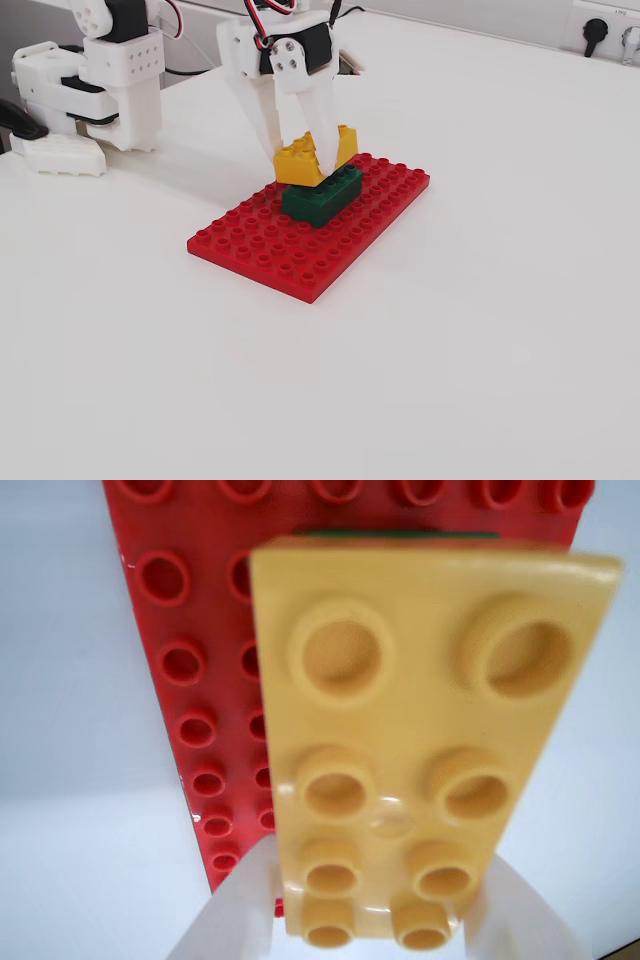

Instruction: Put yellow lego brick onto the green one

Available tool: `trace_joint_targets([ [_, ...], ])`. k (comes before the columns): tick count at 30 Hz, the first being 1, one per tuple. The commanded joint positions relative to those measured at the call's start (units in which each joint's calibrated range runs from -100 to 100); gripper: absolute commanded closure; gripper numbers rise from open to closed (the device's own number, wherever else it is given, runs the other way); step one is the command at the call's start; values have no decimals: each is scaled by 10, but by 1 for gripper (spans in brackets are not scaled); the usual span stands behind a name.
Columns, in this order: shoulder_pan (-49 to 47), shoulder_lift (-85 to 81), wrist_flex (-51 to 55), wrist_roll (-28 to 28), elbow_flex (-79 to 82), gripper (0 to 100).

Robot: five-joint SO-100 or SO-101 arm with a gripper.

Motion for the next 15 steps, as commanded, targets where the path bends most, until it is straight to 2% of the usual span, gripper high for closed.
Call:
trace_joint_targets([
  [1, 2, -7, -6, -1, -5, 91],
  [15, 11, 78, -24, 0, -37, 91],
])
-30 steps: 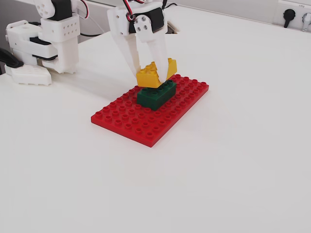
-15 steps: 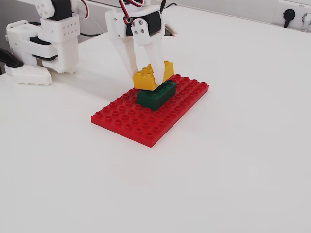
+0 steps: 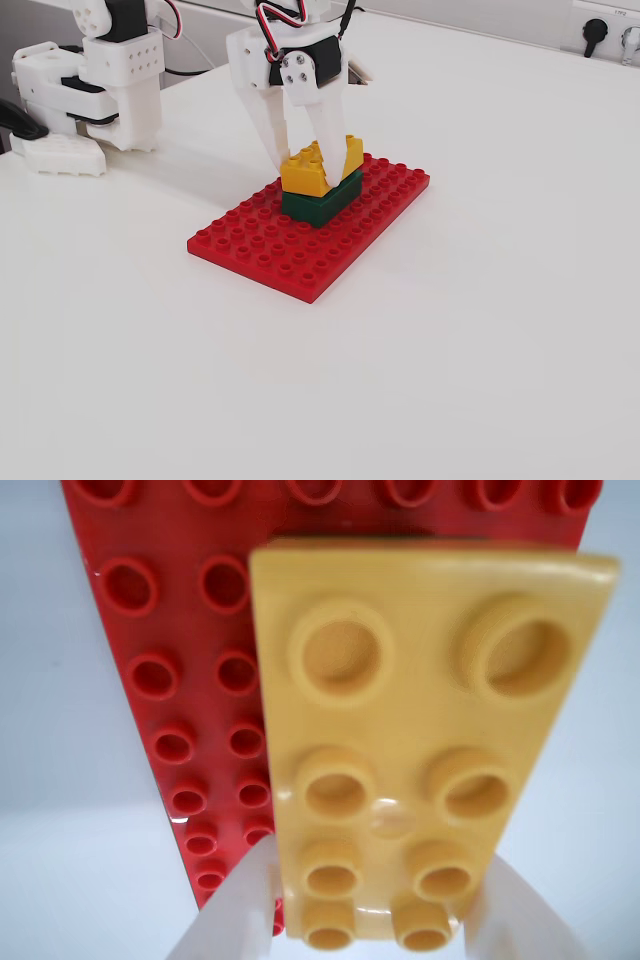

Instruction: Put yellow lego brick onto the green one

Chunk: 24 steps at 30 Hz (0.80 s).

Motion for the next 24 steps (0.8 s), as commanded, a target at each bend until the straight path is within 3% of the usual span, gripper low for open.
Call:
trace_joint_targets([
  [1, 10, 6, -4, 0, -13, 91],
  [5, 8, 4, -4, 2, -9, 89],
  [11, 7, -20, -2, 5, -4, 76],
  [24, 6, -76, 13, 18, -11, 76],
])
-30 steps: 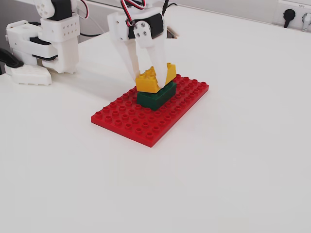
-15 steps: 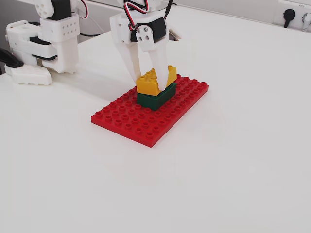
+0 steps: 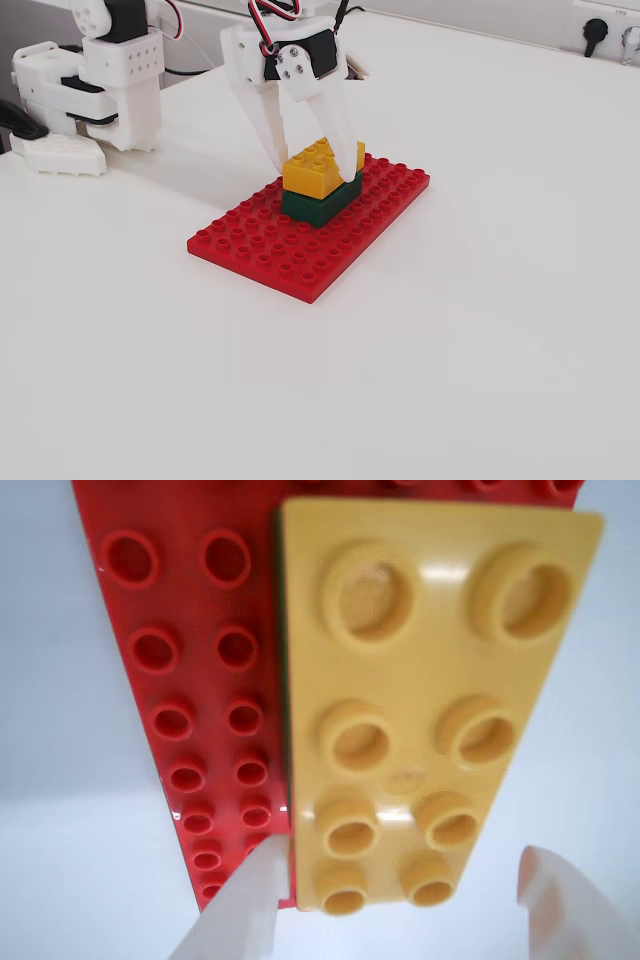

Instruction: Put yellow lego brick onto the green one

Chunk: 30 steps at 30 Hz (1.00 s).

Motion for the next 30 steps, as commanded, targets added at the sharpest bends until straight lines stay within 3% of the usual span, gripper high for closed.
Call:
trace_joint_targets([
  [1, -1, -40, 16, 10, -16, 76],
  [11, -1, -150, 168, 15, -117, 77],
  [17, 3, -232, 234, 10, -106, 100],
  [30, 3, -562, 147, 14, 246, 99],
])
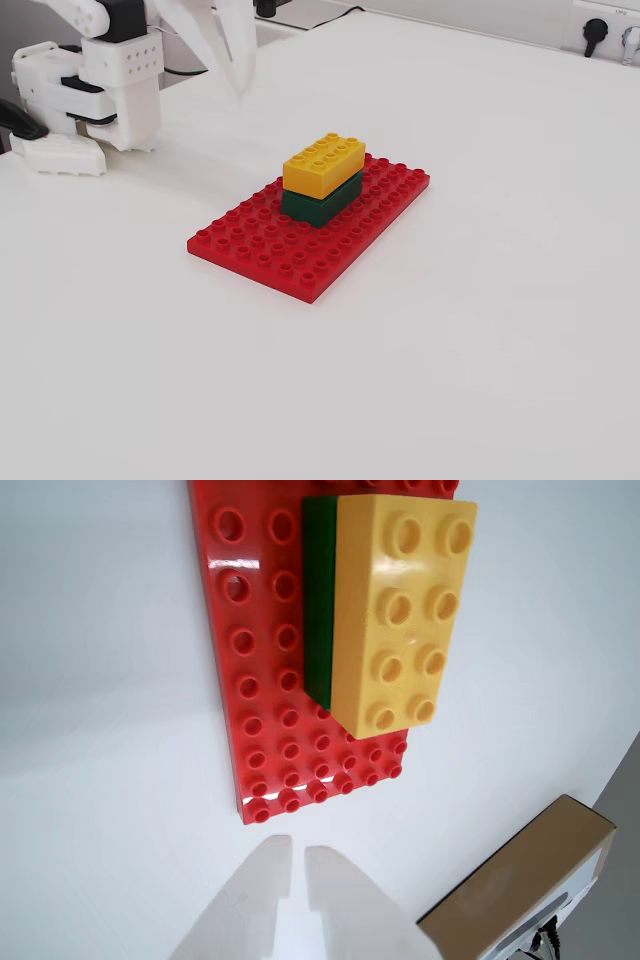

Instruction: Put yellow lego brick onto the green one

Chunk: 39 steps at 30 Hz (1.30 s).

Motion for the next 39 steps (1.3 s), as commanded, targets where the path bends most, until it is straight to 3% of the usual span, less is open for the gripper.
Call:
trace_joint_targets([
  [1, -3, -132, -16, 3, 110, 99],
  [13, 11, -335, 11, 28, 284, 99],
  [39, 36, -326, -17, 8, 336, 99],
])
